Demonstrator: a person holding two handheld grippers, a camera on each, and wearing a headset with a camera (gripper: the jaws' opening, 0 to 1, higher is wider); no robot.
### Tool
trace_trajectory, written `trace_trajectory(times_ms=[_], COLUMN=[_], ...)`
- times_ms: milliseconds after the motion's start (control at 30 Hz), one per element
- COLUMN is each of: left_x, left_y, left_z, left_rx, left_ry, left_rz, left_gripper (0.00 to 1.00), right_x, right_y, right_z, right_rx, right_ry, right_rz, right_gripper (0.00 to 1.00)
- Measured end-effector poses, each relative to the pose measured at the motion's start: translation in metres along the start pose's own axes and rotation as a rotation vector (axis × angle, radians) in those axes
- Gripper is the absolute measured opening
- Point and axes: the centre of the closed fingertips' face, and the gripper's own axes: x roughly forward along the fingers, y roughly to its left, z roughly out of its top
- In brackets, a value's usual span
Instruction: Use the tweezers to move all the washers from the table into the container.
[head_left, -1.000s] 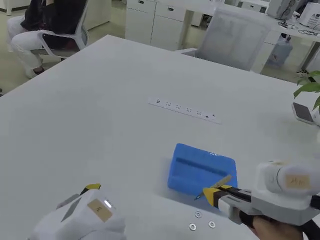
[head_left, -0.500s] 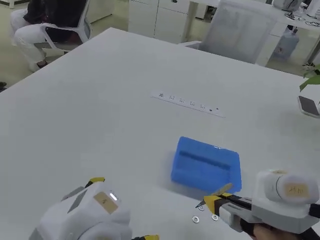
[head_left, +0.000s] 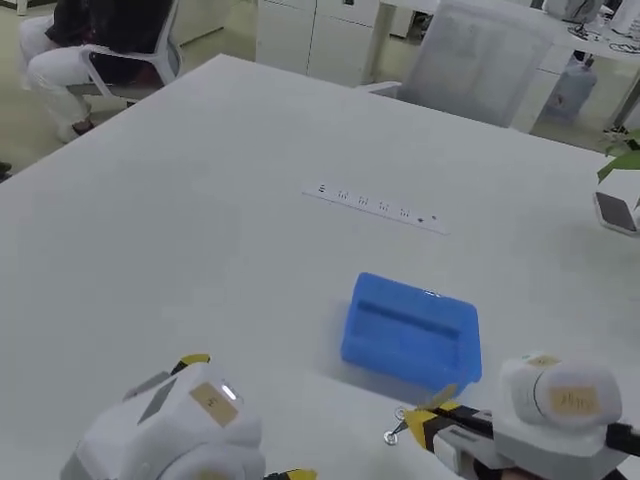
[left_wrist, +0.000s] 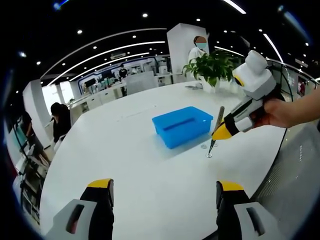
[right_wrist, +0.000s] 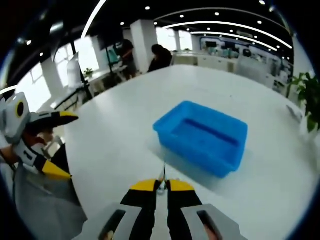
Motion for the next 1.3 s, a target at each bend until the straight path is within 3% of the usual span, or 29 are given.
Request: trace_trajectory(times_ms=[233,633,833,1300], left_x=[0.0006,0.0009,0.0009,0.0003], left_y=[0.0005,-0.0003,-0.0009,-0.0001], left_z=[-0.0010,-0.0013,-0.0017,-0.0010], left_rx=[0.003,0.007,0.007,0.006], left_ry=[0.005,0.009,0.010,0.003], left_rz=[0.003,0.000,-0.002,0.001], left_gripper=[0.86,0.86,0.86,0.85], right_x=[0.0045,0.0046,0.0050,0.0034], right_y=[-0.0035,0.0007,-0.0009,0.0004], right_z=[-0.0057,-0.0069,-0.0078,-0.0063], right_rx=[0.005,-0.034,-0.017,-0.016], right_ry=[0.010,-0.010,-0.021,0.009], right_rz=[-0.004,-0.020,-0.033,-0.027], right_gripper=[0.04,0.03,0.03,0.02])
